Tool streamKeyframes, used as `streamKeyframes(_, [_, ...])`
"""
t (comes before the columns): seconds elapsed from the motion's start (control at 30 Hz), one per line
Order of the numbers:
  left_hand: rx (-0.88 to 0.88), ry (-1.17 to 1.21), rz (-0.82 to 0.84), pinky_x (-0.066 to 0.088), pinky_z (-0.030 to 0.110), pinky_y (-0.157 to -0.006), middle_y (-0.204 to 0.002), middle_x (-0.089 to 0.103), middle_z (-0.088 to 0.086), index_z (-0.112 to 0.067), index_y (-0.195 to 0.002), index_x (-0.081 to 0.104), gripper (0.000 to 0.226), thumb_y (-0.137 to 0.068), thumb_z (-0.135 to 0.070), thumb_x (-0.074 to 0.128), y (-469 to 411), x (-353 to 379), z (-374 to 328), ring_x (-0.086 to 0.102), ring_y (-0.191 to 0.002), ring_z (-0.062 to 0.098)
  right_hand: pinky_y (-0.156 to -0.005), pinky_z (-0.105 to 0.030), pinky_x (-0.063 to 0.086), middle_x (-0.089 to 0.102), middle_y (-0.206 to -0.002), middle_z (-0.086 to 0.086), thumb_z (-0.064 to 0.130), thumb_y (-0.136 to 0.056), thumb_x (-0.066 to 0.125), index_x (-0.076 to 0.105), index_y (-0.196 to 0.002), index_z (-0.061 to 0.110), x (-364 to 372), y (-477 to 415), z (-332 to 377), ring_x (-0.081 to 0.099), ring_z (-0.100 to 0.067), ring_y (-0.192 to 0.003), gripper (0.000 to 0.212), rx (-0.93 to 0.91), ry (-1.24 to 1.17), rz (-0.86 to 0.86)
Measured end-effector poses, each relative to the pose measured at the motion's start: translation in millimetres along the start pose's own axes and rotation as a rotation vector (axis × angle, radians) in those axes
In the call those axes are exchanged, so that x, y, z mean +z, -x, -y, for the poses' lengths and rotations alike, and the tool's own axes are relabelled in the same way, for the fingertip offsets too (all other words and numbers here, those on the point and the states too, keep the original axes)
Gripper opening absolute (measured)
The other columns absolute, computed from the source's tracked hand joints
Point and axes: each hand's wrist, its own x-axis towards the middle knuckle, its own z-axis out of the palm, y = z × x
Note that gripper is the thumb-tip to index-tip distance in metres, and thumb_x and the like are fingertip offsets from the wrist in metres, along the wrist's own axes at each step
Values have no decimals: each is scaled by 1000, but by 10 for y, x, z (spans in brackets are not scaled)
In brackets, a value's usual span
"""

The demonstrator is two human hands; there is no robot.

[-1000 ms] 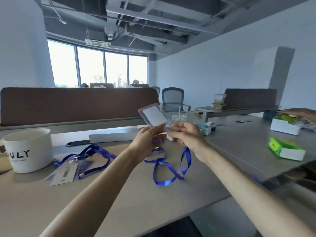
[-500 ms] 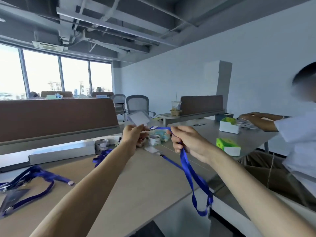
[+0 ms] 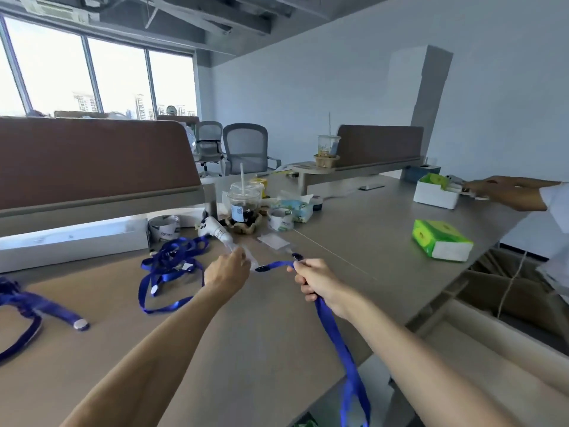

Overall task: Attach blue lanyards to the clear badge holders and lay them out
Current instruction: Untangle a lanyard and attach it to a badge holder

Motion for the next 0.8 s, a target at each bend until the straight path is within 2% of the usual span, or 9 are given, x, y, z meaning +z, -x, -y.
streamKeyframes(0.1, [99,-218,9,50,35,-72,-96,64,8,-23,-113,45,32,-97,-46,30,-111,80,49,63,-81,29,-41,-19,23,39,-62,6,24,-104,42,61,-94,11,23,-225,-117,29,-4,-41,25,14,11,17])
streamKeyframes(0.2, [164,-197,53,42,38,-79,-114,64,4,-29,-113,55,33,-94,-47,34,-194,186,58,62,-99,29,-42,-20,24,40,-62,6,25,-103,43,62,-94,13,19,-361,-184,29,-5,-42,25,22,21,24])
streamKeyframes(0.27, [173,-179,38,41,37,-83,-119,62,6,-29,-114,59,33,-94,-44,37,-218,231,68,59,-105,28,-43,-21,23,39,-62,6,26,-103,42,62,-94,13,9,-407,-197,28,-6,-43,25,15,9,25])
streamKeyframes(0.33, [188,-197,-4,40,39,-91,-125,53,7,-26,-119,58,33,-95,-41,40,-235,258,67,49,-118,27,-43,-21,23,38,-61,6,25,-103,42,62,-93,13,1,-436,-205,27,-6,-43,26,11,-2,29])
streamKeyframes(0.4, [204,-157,25,37,40,-99,-133,43,7,-21,-123,55,34,-96,-37,42,-259,298,55,40,-126,28,-43,-21,23,38,-62,6,26,-103,42,62,-92,14,4,-457,-226,27,-6,-43,26,19,-6,34])
streamKeyframes(0.53, [184,19,153,40,42,-100,-135,45,8,-15,-124,51,32,-99,-28,35,-385,358,56,47,-121,31,-41,-21,27,39,-59,6,24,-103,45,62,-91,12,14,-466,-264,30,-6,-40,25,49,-44,38])
streamKeyframes(0.8, [164,0,180,42,38,-94,-130,51,9,-13,-121,51,32,-101,-27,31,-574,387,147,52,-115,31,-43,-23,30,39,-59,3,17,-103,45,62,-94,4,-57,-394,-255,33,-7,-41,23,45,-108,76])
